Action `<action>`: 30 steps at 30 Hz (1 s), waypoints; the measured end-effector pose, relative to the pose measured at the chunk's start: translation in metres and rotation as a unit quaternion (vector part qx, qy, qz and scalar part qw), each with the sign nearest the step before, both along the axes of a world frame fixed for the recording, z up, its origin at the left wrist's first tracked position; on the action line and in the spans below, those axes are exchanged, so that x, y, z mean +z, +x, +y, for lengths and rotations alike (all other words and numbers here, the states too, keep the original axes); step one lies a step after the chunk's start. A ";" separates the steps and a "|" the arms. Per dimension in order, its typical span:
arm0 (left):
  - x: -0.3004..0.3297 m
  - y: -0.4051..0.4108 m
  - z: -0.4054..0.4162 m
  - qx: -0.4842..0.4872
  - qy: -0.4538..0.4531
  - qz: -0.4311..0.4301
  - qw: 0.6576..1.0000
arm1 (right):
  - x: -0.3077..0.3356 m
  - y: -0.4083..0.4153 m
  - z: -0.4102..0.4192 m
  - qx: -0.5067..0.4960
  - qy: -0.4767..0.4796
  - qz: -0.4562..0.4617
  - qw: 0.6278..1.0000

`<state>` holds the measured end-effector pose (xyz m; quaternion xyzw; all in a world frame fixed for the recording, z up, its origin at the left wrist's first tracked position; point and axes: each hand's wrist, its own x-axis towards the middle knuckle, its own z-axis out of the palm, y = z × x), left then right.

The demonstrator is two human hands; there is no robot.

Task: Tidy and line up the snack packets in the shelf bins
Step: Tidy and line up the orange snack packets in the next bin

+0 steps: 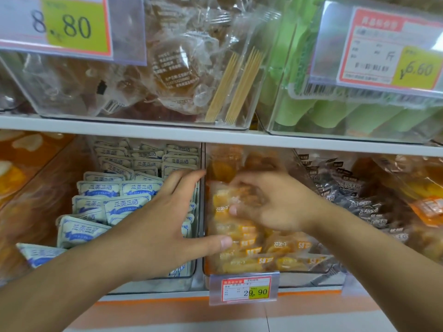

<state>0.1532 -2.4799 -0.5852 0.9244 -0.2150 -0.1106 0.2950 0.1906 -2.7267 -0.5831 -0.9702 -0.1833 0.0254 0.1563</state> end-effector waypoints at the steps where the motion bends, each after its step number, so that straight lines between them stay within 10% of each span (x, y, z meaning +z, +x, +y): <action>1: 0.001 0.001 -0.002 -0.004 -0.009 -0.012 1.000 | -0.001 -0.005 -0.002 0.010 0.016 0.006 1.000; 30: 0.006 -0.006 0.002 -0.091 0.110 -0.082 0.986 | -0.002 -0.027 -0.019 0.008 -0.011 -0.021 1.000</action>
